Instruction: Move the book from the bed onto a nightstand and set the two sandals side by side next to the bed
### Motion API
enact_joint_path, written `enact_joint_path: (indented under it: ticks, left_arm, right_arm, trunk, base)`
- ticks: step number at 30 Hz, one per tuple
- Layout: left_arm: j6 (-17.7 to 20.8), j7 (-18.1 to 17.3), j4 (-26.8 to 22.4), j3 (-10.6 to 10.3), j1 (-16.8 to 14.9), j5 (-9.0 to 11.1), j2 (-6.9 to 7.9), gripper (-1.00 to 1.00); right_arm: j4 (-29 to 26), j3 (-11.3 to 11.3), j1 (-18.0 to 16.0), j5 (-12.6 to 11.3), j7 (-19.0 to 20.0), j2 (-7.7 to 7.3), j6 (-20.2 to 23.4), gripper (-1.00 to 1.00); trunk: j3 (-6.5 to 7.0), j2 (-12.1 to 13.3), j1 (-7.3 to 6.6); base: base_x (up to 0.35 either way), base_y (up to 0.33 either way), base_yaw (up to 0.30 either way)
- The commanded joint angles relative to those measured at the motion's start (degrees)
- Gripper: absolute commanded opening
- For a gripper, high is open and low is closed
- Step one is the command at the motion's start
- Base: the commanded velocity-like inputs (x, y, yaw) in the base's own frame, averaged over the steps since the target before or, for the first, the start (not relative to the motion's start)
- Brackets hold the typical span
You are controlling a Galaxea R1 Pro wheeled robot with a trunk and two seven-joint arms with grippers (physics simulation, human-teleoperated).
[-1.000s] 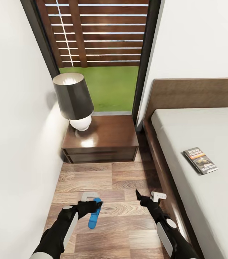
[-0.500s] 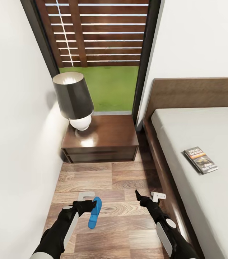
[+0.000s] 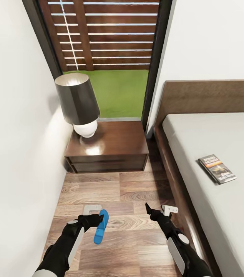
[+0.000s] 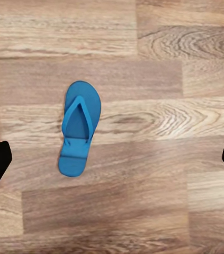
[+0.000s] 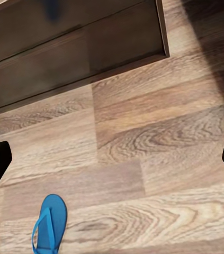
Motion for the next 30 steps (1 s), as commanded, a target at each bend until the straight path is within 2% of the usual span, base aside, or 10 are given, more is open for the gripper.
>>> enact_joint_path:
  ticks: [1, 8, 30]
  left_arm:
    - [0.3, -0.1, -0.1, 0.0, 0.0, 0.0, -0.01, 1.0]
    - [0.3, -0.1, -0.1, -0.7, 0.0, 0.1, -0.02, 1.0]
    - [0.3, -0.1, -0.1, -0.8, 0.0, 0.1, -0.02, 1.0]
  right_arm:
    - [0.1, -0.2, 0.0, -0.6, 0.5, 0.04, -0.1, 1.0]
    - [0.1, -0.2, 0.0, -0.6, 0.5, -0.01, -0.1, 1.0]
    - [0.2, -0.2, 0.0, -0.5, 0.3, 0.11, -0.1, 1.0]
  trunk:
    - [-0.22, -0.4, 0.22]
    - [-1.48, -3.2, 1.76]
    - [-5.43, -12.1, 6.59]
  base:
    - [0.0, 0.0, 0.0]
    - [0.0, 0.0, 0.0]
    - [0.0, 0.0, 0.0]
